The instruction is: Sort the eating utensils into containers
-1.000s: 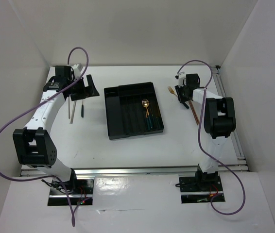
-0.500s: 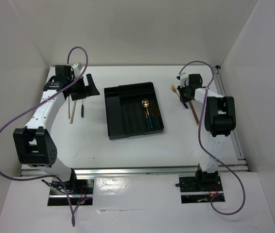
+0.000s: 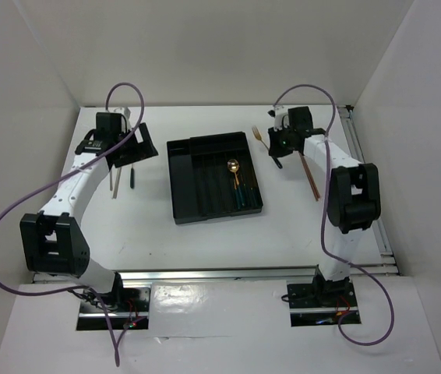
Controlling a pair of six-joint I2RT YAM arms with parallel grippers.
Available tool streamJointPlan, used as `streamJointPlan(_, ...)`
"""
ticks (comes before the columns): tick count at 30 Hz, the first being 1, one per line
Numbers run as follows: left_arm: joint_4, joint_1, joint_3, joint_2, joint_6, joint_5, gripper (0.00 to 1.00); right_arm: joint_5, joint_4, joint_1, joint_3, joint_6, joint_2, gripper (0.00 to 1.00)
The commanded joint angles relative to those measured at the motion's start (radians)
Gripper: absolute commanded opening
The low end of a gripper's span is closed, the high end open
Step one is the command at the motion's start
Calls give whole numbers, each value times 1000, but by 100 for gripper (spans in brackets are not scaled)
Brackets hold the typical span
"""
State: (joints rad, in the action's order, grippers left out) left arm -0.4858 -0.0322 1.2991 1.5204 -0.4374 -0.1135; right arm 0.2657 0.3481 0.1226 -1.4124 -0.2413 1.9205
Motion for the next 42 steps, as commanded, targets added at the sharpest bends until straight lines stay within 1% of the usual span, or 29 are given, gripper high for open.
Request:
streamJointPlan(1,33,-9,-23,-84,-78,127,100,90,86,64,-105,144,-142,0)
streamJointPlan(3,33,-20,-49,-104,-150,185,100,101,112,123,-129,223,-156,0)
streamJointPlan(4,33,-31,-49,-117,-168,202,100,125,135,143,-129,250,-166,0)
streamJointPlan(5,33,-31,-58,-117,-187,222,100,125,146,184,-141,311,-166,0)
streamJointPlan(8,15,-41,-58,-126,-244,287,100,125,155,253,-142,414,-166,0)
streamJointPlan(9,15,-41,-69,-138,-253,296,100,125,164,265,-142,484,-166,0)
streamJointPlan(12,-37,-51,-51,-138,-280,348,100,93,164,299,-129,586,-166,0)
streamJointPlan(15,-59,-51,-41,-138,-290,374,100,81,173,311,-103,676,-175,0)
streamJointPlan(18,-77,-51,-41,-147,-299,383,100,57,192,311,-94,743,-150,0)
streamJointPlan(20,-77,-51,-41,-147,-299,383,100,47,203,311,-80,752,-141,0)
streamJointPlan(22,-88,-51,-32,-147,-268,359,100,47,203,311,-59,775,-130,0)
streamJointPlan(26,-79,-51,-32,-138,-235,345,100,85,212,321,-16,796,-107,0)
streamJointPlan(31,-47,-51,-50,-149,-235,336,100,86,212,321,-16,797,-54,0)
streamJointPlan(36,-46,-51,-50,-149,-235,336,100,86,212,311,-26,797,-15,0)
streamJointPlan(42,-56,-51,-50,-140,-235,345,100,122,201,311,-17,807,28,0)
